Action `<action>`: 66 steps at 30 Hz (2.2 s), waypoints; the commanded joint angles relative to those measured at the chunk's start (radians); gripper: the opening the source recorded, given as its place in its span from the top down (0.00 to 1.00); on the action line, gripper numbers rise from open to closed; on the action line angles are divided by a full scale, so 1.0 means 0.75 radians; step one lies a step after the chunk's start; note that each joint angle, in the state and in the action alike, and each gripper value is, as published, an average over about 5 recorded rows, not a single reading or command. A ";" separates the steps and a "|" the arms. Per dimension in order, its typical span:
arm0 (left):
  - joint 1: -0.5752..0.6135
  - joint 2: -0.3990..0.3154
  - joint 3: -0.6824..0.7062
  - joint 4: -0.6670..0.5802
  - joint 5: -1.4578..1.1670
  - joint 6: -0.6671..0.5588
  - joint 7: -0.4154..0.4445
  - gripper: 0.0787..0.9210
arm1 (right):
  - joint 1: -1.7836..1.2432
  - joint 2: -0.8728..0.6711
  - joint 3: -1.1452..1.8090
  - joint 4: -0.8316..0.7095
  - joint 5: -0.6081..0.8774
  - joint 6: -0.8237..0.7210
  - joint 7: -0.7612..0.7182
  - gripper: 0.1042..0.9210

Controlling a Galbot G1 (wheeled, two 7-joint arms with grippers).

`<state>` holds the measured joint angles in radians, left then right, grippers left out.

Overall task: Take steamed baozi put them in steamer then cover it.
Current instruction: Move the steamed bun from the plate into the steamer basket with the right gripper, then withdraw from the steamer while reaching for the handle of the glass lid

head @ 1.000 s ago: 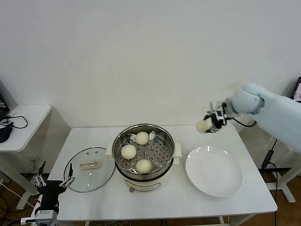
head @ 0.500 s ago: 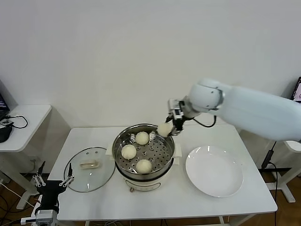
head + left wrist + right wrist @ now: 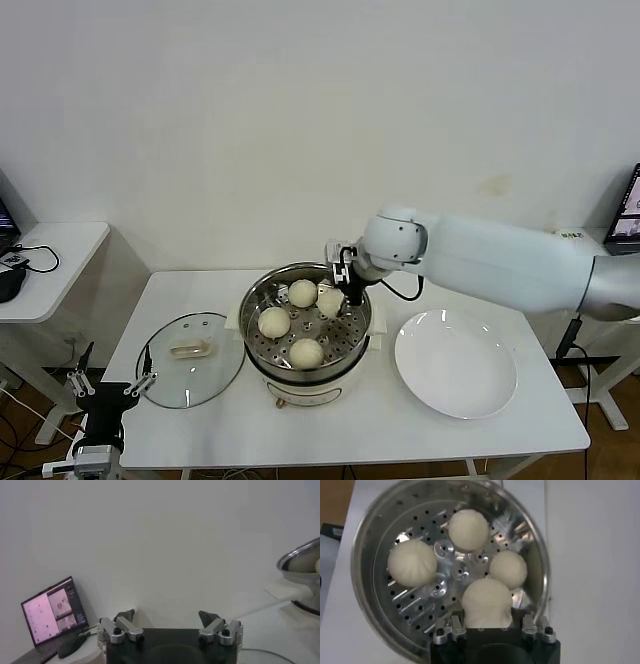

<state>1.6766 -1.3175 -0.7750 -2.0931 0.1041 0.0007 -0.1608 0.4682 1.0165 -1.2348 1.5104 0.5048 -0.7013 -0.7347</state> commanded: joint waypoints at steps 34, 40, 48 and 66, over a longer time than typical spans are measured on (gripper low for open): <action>-0.005 -0.003 0.007 -0.008 -0.001 -0.001 0.001 0.12 | -0.141 -0.270 0.275 0.304 0.163 -0.003 0.387 0.12; -0.010 -0.010 0.016 -0.022 0.000 0.002 0.000 0.12 | -0.420 -0.446 0.526 0.454 0.237 0.136 0.752 0.12; -0.017 -0.008 0.014 0.007 0.000 -0.004 -0.009 0.12 | -1.366 -0.477 1.358 0.482 -0.019 0.561 0.996 0.12; -0.067 0.024 0.075 0.175 0.377 -0.046 -0.016 0.12 | -2.530 0.463 2.760 0.442 -0.364 1.338 0.673 0.12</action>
<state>1.6352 -1.3226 -0.7310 -2.0168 0.1796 -0.0271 -0.1749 -1.0177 1.0534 0.3013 1.8376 0.3056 0.0252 -0.1726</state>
